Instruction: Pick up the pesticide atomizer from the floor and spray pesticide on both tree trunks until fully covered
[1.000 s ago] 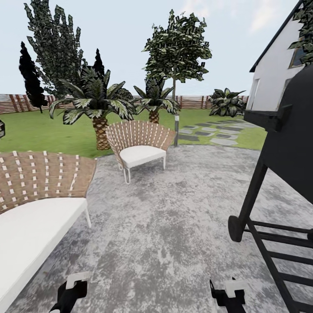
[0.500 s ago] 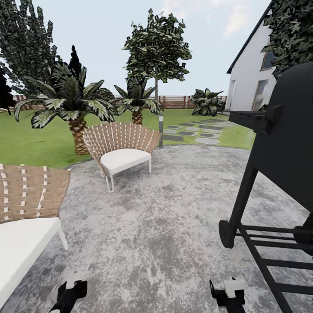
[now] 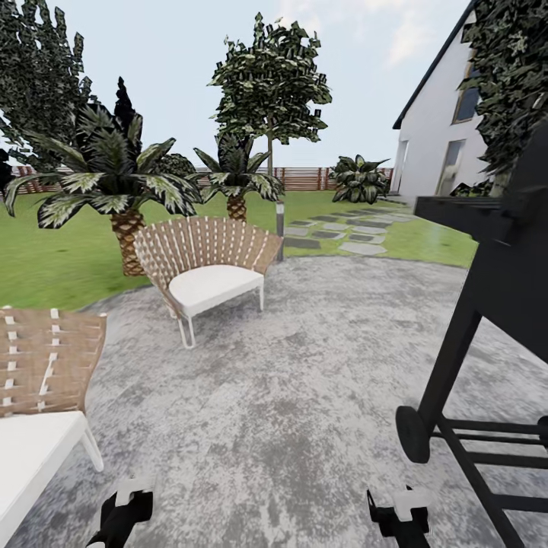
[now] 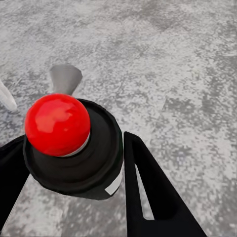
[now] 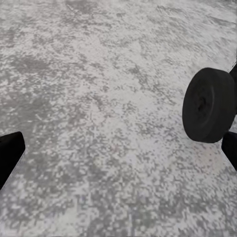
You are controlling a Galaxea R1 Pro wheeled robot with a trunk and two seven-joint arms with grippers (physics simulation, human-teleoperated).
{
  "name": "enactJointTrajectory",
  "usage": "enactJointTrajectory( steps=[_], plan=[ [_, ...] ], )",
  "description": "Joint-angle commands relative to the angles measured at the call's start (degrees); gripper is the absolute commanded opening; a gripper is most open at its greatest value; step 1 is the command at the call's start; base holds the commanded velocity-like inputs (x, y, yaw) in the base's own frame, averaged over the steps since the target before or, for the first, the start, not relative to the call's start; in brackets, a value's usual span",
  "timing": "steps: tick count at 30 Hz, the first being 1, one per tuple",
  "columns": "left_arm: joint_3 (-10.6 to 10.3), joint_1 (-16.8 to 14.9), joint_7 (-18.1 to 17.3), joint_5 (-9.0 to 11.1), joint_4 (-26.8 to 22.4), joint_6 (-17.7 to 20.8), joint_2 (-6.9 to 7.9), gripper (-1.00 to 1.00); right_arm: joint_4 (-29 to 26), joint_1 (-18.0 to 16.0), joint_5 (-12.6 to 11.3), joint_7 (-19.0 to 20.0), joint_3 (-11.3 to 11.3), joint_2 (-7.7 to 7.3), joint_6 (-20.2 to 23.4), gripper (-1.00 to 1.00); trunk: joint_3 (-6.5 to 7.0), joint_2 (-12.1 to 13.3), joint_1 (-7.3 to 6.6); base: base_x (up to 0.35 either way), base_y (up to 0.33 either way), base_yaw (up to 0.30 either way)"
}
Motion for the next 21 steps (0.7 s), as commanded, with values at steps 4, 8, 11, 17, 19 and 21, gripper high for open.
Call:
enactJointTrajectory(
  steps=[4,8,11,17,19,21],
  plan=[
    [0.04,-0.01,-0.03,0.15,0.05,-0.19,-0.01,-1.00,0.04,-0.04,0.52,-0.61,0.31,-0.01,-0.05,1.00,-0.06,-0.02,0.02,0.338,0.056,0.000],
    [0.04,-0.03,-0.03,0.15,0.05,-0.19,-0.01,-1.00,-0.02,-0.06,0.47,-0.67,0.31,-0.01,-0.05,1.00,-0.06,-0.02,0.02,0.338,0.010,0.000],
    [0.04,-0.01,-0.03,0.15,0.05,-0.20,-0.01,-1.00,-0.03,-0.06,0.47,-0.75,0.31,-0.01,-0.04,1.00,-0.06,-0.02,0.02,0.338,0.002,0.000],
    [0.04,-0.03,-0.03,0.15,0.05,-0.19,-0.01,-1.00,-0.03,-0.08,0.44,-0.85,0.31,-0.01,-0.05,1.00,-0.06,-0.02,0.02,0.338,0.000,0.000],
    [0.04,-0.02,-0.03,0.15,0.05,-0.19,-0.01,-1.00,-0.02,-0.06,0.43,-0.87,0.31,-0.01,-0.05,1.00,-0.06,-0.02,0.02,0.338,0.000,0.000],
    [0.04,0.01,-0.03,0.15,0.05,-0.19,-0.01,-1.00,-0.02,-0.06,0.43,-0.87,0.31,-0.01,-0.05,1.00,-0.06,-0.02,0.02,0.338,0.000,0.000]
  ],
)
